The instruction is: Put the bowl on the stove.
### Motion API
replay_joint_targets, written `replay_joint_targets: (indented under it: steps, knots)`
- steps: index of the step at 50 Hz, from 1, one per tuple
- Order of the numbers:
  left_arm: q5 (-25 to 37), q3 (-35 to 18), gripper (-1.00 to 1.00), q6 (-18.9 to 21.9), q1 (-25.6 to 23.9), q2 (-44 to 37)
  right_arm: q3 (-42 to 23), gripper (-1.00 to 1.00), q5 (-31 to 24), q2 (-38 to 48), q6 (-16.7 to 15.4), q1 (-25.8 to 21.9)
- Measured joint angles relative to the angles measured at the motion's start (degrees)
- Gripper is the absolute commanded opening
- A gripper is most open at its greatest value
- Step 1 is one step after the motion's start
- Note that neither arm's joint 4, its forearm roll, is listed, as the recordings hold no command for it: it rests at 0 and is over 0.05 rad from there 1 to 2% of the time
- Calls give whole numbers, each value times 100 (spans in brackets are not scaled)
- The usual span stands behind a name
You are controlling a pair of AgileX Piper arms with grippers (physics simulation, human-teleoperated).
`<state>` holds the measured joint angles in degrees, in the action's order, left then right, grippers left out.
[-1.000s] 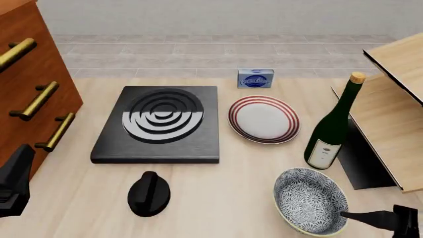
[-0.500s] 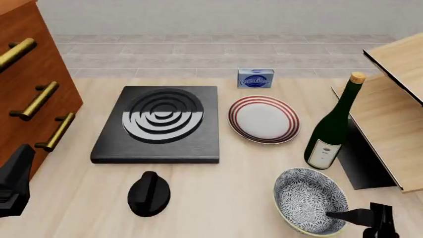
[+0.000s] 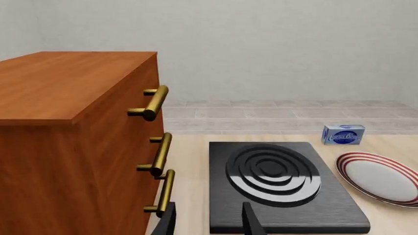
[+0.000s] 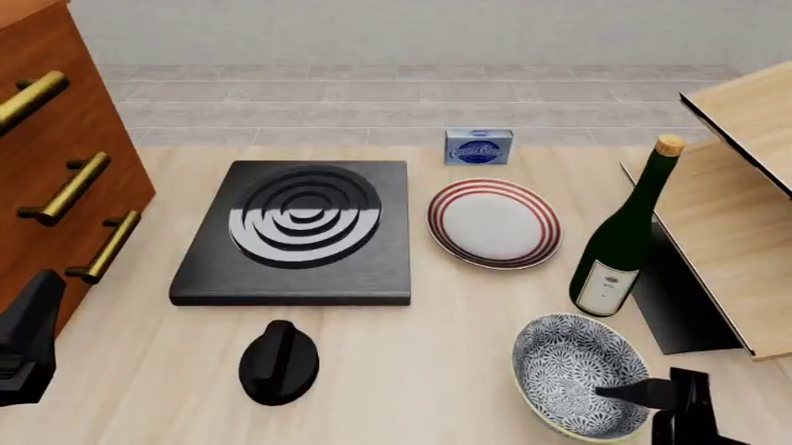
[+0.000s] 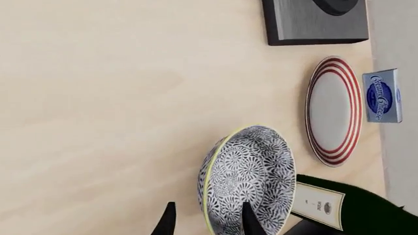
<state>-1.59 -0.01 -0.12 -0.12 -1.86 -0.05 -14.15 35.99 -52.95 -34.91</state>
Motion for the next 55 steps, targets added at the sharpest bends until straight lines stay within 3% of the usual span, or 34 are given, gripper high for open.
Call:
replay_joint_targets:
  steps: [16,17,55]
  knots:
    - [-1,0,100,0,0,-1,3,100,343,396,45,-26]
    - [0,0,100,0,0,-1,3,-100,347,402,48,-29]
    - [0,0,100,0,-1,-1,5,-100,-202,-265,-129,-114]
